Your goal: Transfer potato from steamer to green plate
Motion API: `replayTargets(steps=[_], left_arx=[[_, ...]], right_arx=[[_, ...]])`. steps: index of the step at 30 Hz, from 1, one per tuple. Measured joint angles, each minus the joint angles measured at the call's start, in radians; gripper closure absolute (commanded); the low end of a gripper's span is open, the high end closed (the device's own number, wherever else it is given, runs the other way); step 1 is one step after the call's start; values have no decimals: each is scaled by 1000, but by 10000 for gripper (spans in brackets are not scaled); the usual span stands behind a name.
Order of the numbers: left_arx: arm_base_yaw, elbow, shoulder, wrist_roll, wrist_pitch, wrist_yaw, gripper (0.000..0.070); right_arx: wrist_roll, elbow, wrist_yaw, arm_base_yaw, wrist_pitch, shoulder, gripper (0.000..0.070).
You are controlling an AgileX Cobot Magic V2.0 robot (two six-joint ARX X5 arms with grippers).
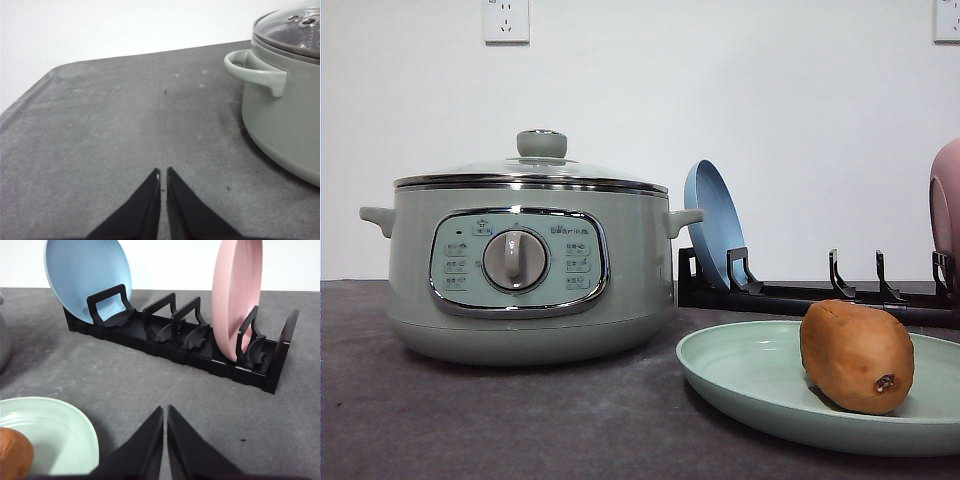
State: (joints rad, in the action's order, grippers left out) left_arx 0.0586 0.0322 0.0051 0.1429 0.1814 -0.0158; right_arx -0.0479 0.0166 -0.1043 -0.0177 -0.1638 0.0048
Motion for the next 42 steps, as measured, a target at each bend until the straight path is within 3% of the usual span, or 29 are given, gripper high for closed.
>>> replayTargets(steps=[42], left_arx=[[0,0,0,0,0,0,685]], right_arx=[[0,0,0,0,0,0,700]])
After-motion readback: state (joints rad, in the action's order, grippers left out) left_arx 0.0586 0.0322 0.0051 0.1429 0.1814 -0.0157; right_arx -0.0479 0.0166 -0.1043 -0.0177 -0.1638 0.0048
